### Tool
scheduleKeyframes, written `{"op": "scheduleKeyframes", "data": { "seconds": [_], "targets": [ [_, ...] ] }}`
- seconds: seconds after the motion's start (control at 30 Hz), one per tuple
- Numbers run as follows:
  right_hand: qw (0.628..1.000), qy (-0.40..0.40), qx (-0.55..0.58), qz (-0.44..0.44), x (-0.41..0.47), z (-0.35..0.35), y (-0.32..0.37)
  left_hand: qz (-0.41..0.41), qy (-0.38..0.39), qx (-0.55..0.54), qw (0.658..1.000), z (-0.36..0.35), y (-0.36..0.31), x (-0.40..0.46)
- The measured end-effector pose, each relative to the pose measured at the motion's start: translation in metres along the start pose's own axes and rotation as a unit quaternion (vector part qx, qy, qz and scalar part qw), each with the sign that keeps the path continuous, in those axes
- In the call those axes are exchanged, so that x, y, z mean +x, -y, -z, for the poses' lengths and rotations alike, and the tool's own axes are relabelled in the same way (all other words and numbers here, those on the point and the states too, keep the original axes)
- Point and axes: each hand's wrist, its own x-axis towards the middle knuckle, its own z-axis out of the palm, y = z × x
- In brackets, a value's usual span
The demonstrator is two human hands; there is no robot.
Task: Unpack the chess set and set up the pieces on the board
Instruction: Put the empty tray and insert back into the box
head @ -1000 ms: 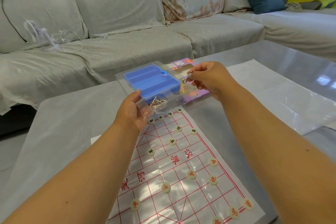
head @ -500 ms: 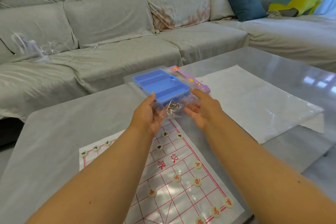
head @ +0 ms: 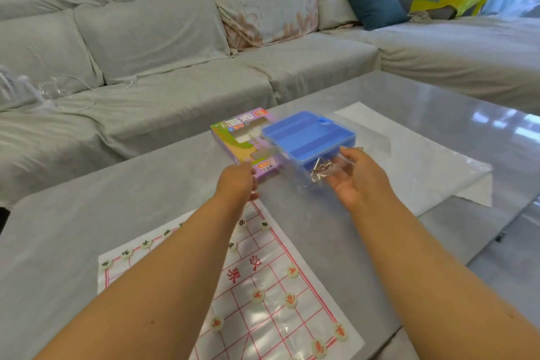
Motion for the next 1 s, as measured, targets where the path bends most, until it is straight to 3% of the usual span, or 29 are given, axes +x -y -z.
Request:
{"op": "scheduleKeyframes", "data": {
  "seconds": [0.17, 0.3, 0.5, 0.7, 0.83, 1.0],
  "targets": [
    [0.999, -0.036, -0.014, 0.003, 0.007, 0.017, 0.020, -0.095, -0.030, 0.265, 0.959, 0.011, 0.014, 0.022],
    [0.999, -0.051, -0.011, 0.012, 0.007, 0.024, 0.031, -0.186, -0.040, 0.447, 0.874, 0.005, 0.020, 0.028],
    [0.998, -0.060, 0.014, 0.013, 0.011, 0.026, 0.035, -0.271, -0.044, 0.582, 0.765, -0.004, 0.017, 0.047],
    [0.998, -0.046, 0.028, 0.014, 0.016, 0.024, 0.034, -0.291, -0.052, 0.627, 0.720, -0.004, 0.017, 0.061],
    [0.999, -0.032, 0.018, 0.012, 0.018, 0.025, 0.032, -0.309, -0.061, 0.616, 0.722, -0.004, 0.021, 0.065],
    [1.000, -0.019, 0.006, 0.016, 0.013, 0.023, 0.028, -0.246, -0.082, 0.473, 0.842, 0.002, 0.005, 0.061]
  ]
}}
